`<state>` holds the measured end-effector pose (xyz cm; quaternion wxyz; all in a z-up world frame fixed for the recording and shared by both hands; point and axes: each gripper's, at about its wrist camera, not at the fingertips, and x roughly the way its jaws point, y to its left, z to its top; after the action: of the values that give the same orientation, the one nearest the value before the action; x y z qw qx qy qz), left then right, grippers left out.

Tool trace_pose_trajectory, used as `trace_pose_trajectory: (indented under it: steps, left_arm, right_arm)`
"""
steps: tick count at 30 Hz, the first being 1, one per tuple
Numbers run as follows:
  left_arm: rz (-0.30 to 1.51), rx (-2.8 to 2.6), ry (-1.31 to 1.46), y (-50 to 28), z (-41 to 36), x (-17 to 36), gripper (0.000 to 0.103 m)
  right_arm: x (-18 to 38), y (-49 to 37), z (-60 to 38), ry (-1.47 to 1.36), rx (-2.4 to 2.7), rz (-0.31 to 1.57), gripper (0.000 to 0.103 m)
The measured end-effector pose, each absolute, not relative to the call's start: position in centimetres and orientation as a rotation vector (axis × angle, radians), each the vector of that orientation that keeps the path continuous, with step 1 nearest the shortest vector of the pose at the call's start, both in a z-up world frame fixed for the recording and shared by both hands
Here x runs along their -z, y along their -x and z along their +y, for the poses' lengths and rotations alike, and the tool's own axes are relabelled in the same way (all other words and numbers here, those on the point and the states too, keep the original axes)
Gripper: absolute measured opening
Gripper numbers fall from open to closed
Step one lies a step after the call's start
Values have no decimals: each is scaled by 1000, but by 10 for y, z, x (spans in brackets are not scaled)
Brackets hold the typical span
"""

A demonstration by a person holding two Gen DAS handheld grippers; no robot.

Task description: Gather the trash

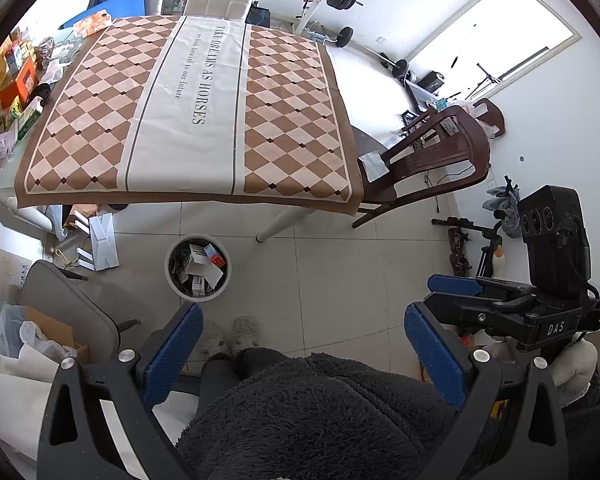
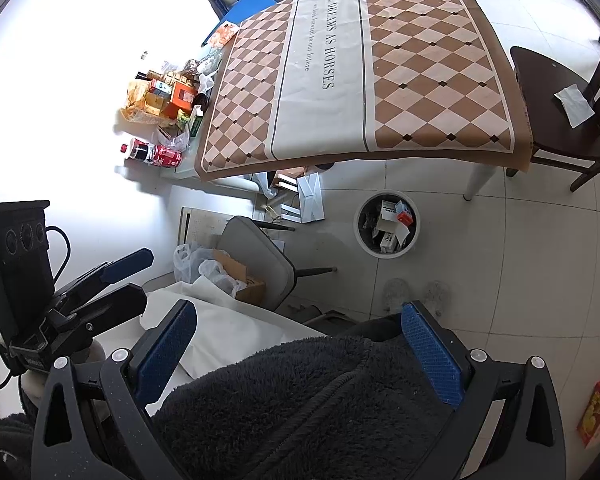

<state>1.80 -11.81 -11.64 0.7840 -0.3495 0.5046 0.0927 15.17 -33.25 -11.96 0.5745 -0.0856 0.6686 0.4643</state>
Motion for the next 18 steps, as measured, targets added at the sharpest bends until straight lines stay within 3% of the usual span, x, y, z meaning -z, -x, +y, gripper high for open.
trace_pose_trajectory:
  steps: [18]
  left_arm:
    - [1087,-188,764,-26,-126,118,103]
  right_arm:
    - [120,-155,-334,205,-1091,1566,103]
